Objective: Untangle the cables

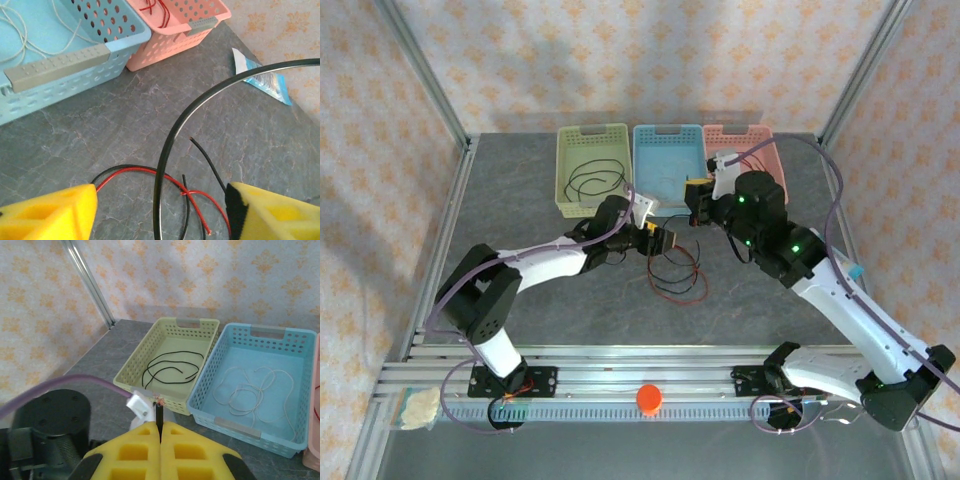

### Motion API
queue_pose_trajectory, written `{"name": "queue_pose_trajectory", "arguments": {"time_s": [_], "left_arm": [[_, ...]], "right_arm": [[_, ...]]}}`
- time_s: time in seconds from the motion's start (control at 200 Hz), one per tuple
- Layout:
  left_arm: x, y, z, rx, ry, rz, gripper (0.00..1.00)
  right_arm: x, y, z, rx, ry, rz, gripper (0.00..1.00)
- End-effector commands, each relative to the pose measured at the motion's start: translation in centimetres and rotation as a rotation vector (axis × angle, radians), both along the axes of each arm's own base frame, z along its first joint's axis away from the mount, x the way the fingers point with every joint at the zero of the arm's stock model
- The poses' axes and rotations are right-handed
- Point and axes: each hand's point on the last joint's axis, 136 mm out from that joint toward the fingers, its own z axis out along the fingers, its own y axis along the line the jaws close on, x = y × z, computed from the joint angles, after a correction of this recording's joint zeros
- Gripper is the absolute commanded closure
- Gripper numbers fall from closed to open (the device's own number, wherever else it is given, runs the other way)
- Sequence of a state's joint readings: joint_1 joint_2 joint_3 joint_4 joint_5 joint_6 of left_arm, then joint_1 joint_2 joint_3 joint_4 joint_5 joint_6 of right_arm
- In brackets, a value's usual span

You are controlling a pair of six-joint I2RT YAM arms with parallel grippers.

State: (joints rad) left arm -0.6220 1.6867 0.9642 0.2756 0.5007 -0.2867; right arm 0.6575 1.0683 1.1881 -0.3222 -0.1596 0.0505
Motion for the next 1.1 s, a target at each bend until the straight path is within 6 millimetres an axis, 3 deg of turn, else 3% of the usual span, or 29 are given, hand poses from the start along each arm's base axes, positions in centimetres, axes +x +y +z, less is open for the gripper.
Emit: {"name": "queue_pose_trajectory", "arguments": {"time_s": [0.0, 0.205, 0.441, 0.546, 0.706, 0.906, 1.096], "left_arm": [[0.2, -0.9, 0.9, -0.027, -0.011, -0.036, 0.43], [0.2, -0.9, 1.0, -0.03, -0.007, -0.035, 0.73], [-0.3, -0.1, 2.0, -0.043, -0.02, -0.002, 1.0], [-0.8, 0.8, 3.3, -0.069, -0.04, 0.033, 1.0], [-1.3, 1.8, 7.0, -0.139, -0.085, 0.076, 1.0], [-0.6, 4.3, 11.1, -0.12, -0.153, 0.2, 1.0], [0.7, 7.3, 14.3, -0.118, -0.193, 0.32, 1.0]], "right_arm": [[-0.5, 0.0, 1.3, 0.023, -0.03, 0.02, 0.99], [-0.3, -0.6, 0.8, 0.006, -0.027, -0.014, 0.99], [0.4, -1.5, -0.4, -0.028, -0.006, -0.077, 0.99], [0.4, -1.6, -1.0, -0.035, 0.005, -0.08, 0.98], [0.5, -1.1, -1.3, -0.027, 0.011, -0.062, 0.91], [0.8, -0.3, -0.9, -0.004, 0.001, -0.041, 0.57], [1.6, 0.2, -0.9, 0.019, -0.006, -0.051, 0.4]]}}
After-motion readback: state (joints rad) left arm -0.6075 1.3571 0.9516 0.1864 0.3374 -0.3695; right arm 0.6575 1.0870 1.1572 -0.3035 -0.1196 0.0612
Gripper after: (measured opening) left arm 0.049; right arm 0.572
